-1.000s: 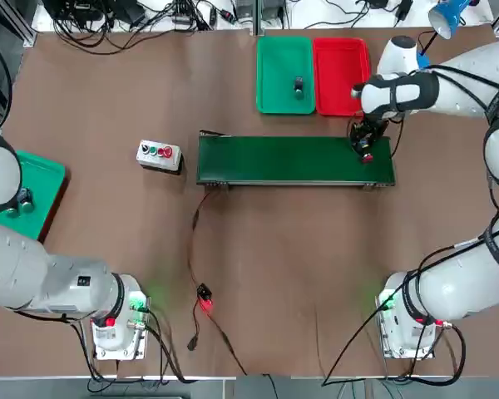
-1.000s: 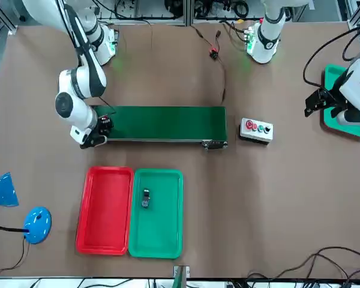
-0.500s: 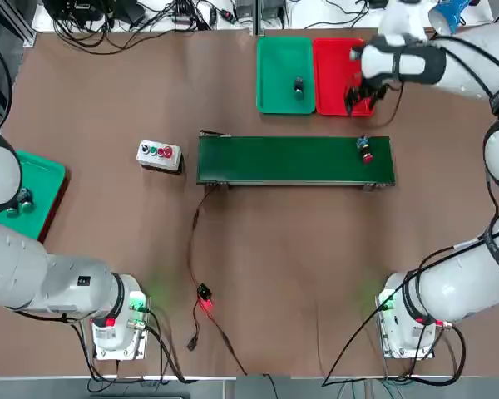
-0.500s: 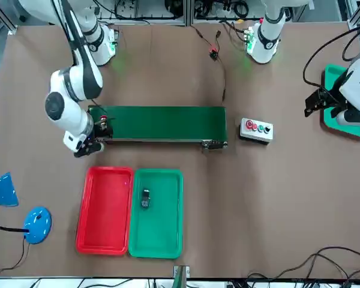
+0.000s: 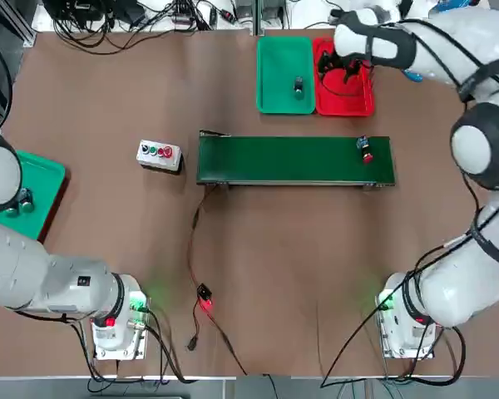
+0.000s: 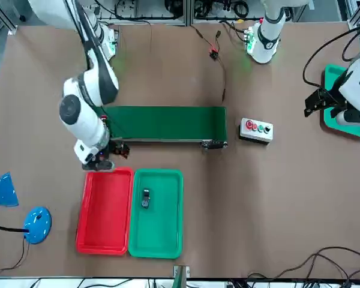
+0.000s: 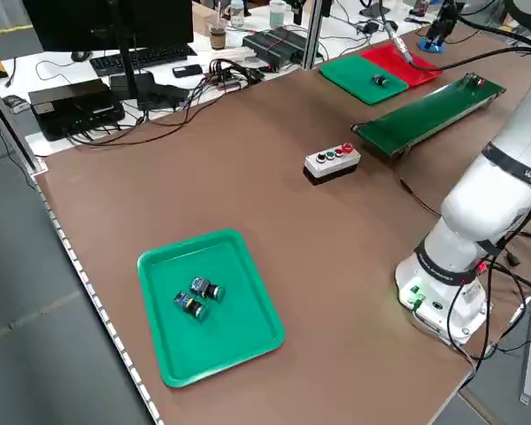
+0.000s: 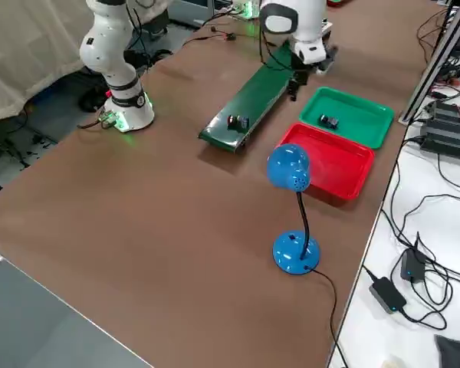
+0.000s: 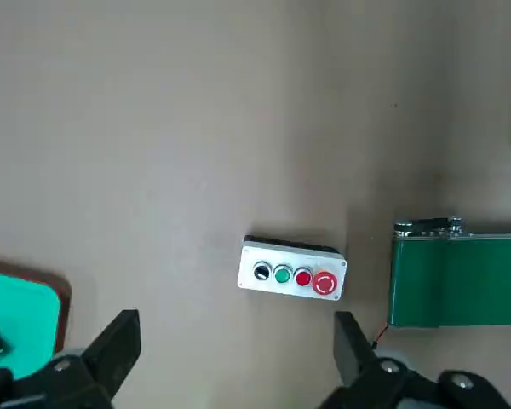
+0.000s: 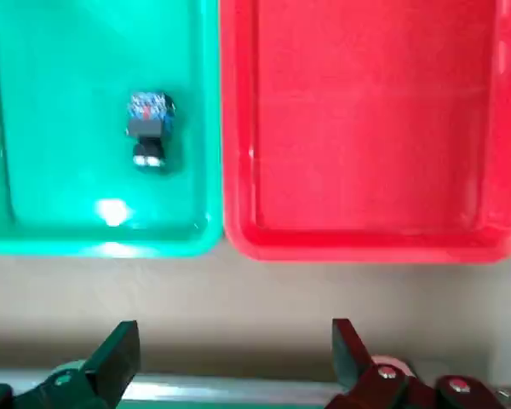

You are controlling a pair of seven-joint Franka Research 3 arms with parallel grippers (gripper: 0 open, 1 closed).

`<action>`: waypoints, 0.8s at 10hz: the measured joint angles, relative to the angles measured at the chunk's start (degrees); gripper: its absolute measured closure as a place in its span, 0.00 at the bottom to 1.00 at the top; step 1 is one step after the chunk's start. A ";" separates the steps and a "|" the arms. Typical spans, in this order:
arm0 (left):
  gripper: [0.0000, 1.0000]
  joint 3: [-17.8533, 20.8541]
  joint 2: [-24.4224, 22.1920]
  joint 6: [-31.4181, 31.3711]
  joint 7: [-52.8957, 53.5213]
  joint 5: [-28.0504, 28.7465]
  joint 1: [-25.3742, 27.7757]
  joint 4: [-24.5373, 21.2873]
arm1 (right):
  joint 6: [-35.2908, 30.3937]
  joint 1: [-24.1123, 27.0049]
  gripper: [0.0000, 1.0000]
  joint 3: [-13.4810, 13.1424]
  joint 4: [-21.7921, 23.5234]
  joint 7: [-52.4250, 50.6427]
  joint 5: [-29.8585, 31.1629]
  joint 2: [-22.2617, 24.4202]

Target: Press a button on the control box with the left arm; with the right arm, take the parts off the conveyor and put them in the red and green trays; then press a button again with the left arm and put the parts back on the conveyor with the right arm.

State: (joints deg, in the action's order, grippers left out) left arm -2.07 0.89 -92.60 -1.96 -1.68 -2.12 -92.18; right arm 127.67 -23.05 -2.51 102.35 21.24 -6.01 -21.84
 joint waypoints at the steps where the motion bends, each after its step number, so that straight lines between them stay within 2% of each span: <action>1: 0.00 -0.02 0.01 0.00 0.00 0.00 -0.07 0.00 | 0.12 -0.75 0.00 0.00 -3.91 3.76 -0.01 -3.20; 2: 0.00 -0.04 0.01 0.00 0.00 0.00 -0.09 0.00 | 0.65 -1.29 0.00 0.01 -7.41 7.27 -0.01 -6.12; 4: 0.00 -0.04 0.02 0.00 0.00 0.00 -0.10 0.01 | 7.26 -1.48 0.00 -0.04 -11.25 12.78 0.01 -10.73; 6: 0.00 -0.04 0.02 0.00 0.00 0.00 -0.11 0.01 | 15.43 -2.04 0.00 -0.03 -11.91 15.49 0.01 -14.07; 8: 0.00 -0.02 0.02 0.00 0.00 0.00 -0.10 0.01 | 19.04 -3.30 0.00 -0.05 -12.05 16.56 0.01 -16.44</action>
State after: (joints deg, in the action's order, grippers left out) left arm -2.10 0.91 -92.60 -1.95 -1.68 -2.22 -92.18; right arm 146.71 -26.35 -2.56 90.31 37.80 -6.00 -38.28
